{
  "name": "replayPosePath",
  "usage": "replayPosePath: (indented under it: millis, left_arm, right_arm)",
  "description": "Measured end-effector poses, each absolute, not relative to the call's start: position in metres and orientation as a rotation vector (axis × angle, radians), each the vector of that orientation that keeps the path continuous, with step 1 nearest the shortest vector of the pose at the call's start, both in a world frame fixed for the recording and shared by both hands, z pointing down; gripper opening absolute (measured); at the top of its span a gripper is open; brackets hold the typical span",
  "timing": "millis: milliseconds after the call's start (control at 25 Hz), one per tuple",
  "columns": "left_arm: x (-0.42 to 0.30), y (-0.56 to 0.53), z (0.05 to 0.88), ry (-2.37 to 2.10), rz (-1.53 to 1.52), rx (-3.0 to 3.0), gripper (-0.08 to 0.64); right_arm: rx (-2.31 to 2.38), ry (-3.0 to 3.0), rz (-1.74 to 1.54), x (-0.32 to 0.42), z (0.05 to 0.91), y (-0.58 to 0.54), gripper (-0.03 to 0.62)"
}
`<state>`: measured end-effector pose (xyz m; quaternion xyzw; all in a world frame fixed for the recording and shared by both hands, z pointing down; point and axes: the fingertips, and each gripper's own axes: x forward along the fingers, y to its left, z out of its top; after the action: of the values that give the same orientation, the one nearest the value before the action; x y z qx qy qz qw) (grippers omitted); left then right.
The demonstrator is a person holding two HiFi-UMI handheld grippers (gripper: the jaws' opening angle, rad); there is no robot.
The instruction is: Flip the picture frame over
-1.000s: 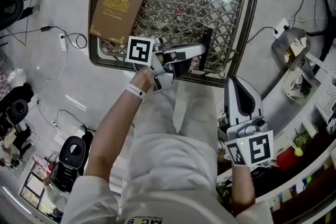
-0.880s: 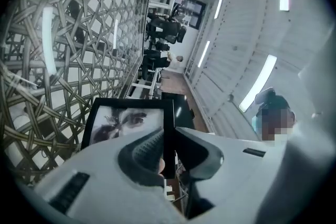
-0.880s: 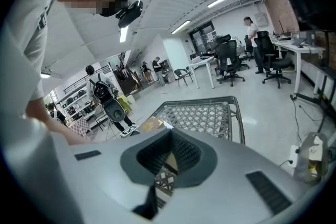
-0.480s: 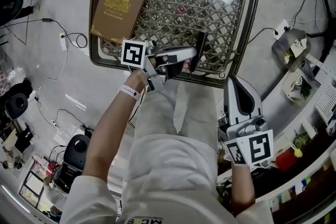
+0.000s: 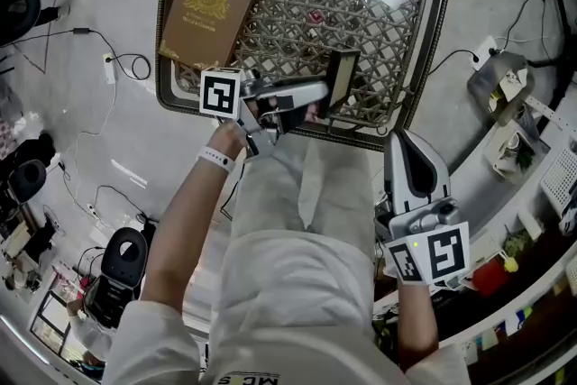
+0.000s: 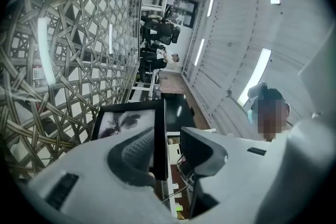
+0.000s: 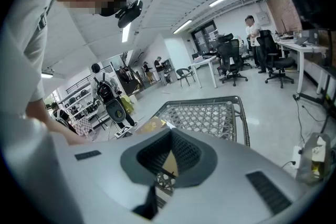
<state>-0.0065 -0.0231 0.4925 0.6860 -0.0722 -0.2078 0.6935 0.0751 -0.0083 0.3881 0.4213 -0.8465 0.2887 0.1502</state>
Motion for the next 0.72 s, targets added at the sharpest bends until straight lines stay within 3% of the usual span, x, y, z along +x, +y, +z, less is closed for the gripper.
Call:
replayPosePath:
  millis: [720]
  left_arm:
    - [-0.036,-0.02,0.533,-0.434,-0.251,1.633,0.193]
  right_arm:
    - [1.163,-2.445,0.829,0.062,0.392,-0.012,0.017]
